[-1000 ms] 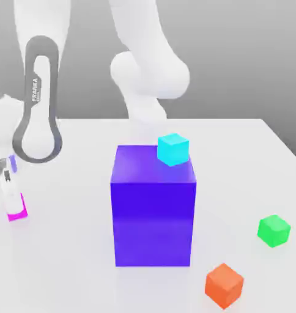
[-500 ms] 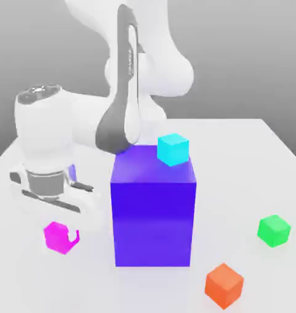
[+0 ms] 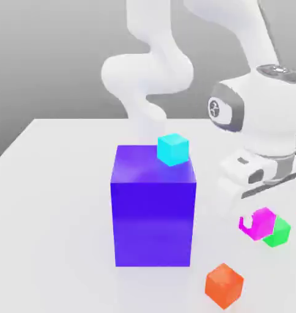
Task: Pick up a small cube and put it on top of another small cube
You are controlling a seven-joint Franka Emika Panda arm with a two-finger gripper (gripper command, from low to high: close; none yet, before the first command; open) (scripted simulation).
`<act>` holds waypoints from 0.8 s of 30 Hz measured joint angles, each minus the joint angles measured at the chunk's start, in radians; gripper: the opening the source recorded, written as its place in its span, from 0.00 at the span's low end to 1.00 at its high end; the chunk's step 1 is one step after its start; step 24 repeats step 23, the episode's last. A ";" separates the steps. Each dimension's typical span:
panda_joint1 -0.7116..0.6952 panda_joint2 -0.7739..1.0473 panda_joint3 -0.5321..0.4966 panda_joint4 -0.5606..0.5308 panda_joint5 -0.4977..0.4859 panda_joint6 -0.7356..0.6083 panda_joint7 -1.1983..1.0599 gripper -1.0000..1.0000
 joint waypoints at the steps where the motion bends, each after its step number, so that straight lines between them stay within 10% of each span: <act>1: 0.038 -0.003 0.020 0.002 -0.001 -0.005 -0.001 0.00; 13: 0.194 0.145 -0.095 -0.051 -0.188 0.148 0.167 0.00; 14: 0.201 0.161 -0.105 -0.050 -0.203 0.162 0.178 1.00; 24: 0.189 0.118 -0.085 -0.052 -0.160 0.125 0.147 1.00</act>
